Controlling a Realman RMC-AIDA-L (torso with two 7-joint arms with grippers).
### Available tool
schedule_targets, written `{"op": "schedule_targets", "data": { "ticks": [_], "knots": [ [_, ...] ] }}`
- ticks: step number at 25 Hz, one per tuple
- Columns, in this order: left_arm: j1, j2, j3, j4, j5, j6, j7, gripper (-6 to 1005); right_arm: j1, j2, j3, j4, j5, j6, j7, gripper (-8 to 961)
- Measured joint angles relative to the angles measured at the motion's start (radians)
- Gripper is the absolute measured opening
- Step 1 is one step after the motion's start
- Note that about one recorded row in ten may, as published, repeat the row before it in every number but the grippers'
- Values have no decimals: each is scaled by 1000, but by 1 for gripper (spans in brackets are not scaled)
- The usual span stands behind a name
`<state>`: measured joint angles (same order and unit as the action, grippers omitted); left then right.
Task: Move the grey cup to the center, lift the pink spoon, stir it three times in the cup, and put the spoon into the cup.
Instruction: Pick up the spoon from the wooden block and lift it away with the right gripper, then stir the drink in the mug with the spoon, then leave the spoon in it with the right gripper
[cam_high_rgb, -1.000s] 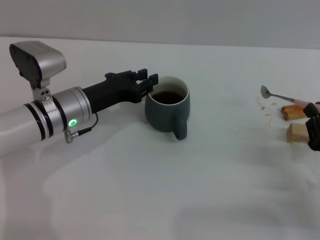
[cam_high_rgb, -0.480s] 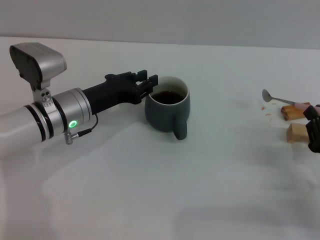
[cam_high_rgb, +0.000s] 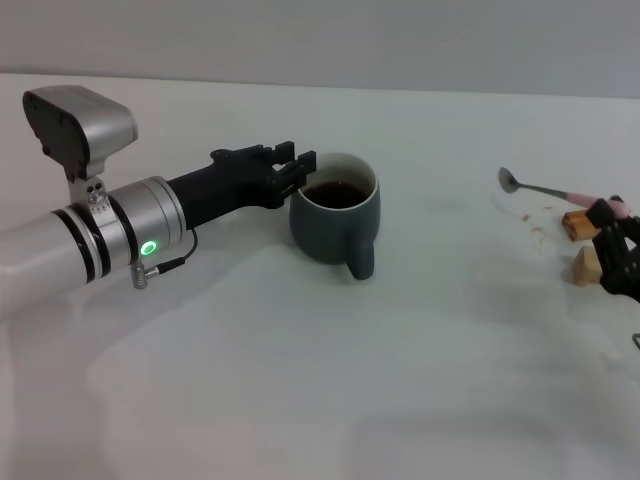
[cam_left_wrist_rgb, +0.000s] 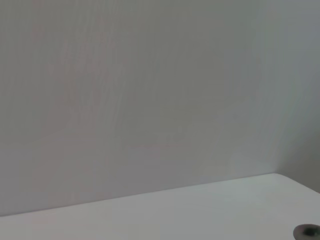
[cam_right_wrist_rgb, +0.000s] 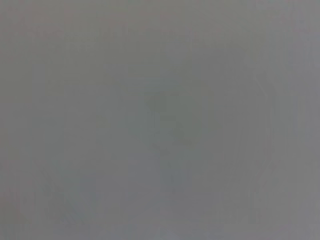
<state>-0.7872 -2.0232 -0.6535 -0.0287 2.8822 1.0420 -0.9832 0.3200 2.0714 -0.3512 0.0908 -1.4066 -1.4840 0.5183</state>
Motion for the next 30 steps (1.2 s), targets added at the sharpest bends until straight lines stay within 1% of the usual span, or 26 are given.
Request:
{"op": "schedule_targets", "data": {
  "ticks": [6, 9, 14, 18, 21, 24, 25, 26, 30],
  "knots": [
    [3, 0, -11, -1, 0, 1, 0, 346, 6, -2, -67, -104, 0, -55, 141, 91],
    [10, 1, -28, -4, 0, 6, 4, 346, 6, -2, -105, -186, -1, -101, 235, 91],
    [11, 2, -38, -7, 0, 8, 8, 346, -1, -2, -174, -378, -1, -162, 434, 91],
    [14, 3, -41, -7, 0, 9, 10, 346, -5, -3, -185, -535, -26, -209, 590, 91],
    [26, 5, -73, -8, 0, 28, 12, 346, -5, -4, -185, -660, -51, -228, 701, 91],
    [48, 12, -131, -9, 0, 84, 21, 346, 5, -13, -182, -763, -74, -235, 805, 91],
    [52, 15, -145, -9, 0, 100, 22, 346, 17, -22, -178, -828, -88, -242, 878, 91],
    [59, 20, -163, -9, 0, 127, 23, 346, 17, -22, -178, -828, -88, -242, 878, 91],
    [80, 32, -210, -10, 0, 196, 23, 346, 62, -50, -174, -928, -140, -248, 1033, 91]
  ]
}}
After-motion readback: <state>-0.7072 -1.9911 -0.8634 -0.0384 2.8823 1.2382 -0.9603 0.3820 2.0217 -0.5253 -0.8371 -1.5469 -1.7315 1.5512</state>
